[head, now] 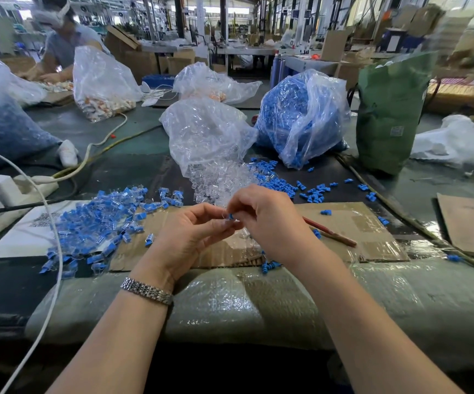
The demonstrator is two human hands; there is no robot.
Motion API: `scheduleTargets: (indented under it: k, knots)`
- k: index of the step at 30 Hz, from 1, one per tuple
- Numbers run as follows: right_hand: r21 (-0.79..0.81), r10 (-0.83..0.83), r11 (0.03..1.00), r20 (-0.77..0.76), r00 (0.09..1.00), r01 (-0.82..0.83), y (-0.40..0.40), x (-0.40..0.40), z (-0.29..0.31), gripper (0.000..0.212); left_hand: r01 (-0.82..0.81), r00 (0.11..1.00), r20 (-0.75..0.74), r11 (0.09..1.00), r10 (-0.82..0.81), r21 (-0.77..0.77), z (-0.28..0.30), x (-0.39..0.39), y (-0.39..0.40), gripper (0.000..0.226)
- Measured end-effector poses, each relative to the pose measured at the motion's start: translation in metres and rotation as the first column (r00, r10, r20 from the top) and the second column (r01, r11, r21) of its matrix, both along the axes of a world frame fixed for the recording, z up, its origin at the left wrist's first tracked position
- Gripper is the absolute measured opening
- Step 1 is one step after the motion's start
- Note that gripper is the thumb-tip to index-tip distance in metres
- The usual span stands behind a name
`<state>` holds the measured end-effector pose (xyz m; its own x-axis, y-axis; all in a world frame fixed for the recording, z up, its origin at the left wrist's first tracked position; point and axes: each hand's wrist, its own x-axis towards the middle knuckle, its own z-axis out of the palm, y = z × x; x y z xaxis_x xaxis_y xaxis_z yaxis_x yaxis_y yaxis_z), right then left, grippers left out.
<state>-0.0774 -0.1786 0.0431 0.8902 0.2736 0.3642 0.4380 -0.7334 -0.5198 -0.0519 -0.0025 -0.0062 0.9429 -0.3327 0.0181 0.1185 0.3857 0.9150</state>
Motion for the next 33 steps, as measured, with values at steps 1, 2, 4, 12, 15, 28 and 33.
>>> scheduleTargets:
  k: [1, 2, 4, 12, 15, 28, 33]
  knots:
    - [0.038, 0.004, 0.999, -0.012, 1.000, -0.004, -0.002, 0.000, -0.001, 0.015, -0.001, 1.000, -0.004, 1.000, 0.001, -0.004, 0.000, 0.000, 0.000, 0.020]
    - [0.099, -0.001, 0.995, -0.027, 1.000, 0.004, -0.005, -0.001, -0.001, 0.015, -0.004, 1.000, -0.014, 1.000, 0.003, -0.012, 0.001, -0.001, 0.000, 0.020]
    - [0.172, -0.092, 0.980, -0.042, 0.995, 0.098, -0.015, 0.000, -0.004, 0.016, -0.013, 0.999, -0.038, 1.000, 0.012, -0.029, 0.001, -0.001, -0.001, 0.020]
    - [-0.547, -0.638, 0.707, -0.219, 0.738, 0.448, -0.060, 0.009, -0.022, 0.041, -0.020, 1.000, -0.023, 0.998, 0.019, -0.058, 0.002, -0.001, -0.001, 0.024]
    - [-0.568, -0.603, 0.709, -0.179, 0.778, 0.418, -0.058, 0.010, -0.022, 0.035, -0.023, 1.000, -0.023, 0.998, 0.022, -0.057, 0.002, -0.002, -0.001, 0.024]
    - [0.100, -0.033, 0.984, -0.702, 0.711, 0.145, -0.033, -0.005, 0.025, 0.027, -0.183, 0.981, -0.090, 0.970, 0.170, -0.161, 0.001, 0.006, 0.002, 0.025]
    - [0.087, 0.034, 0.995, -0.724, 0.688, 0.043, -0.010, -0.008, 0.029, 0.023, -0.188, 0.982, -0.035, 0.977, 0.186, -0.105, 0.001, 0.005, -0.001, 0.020]
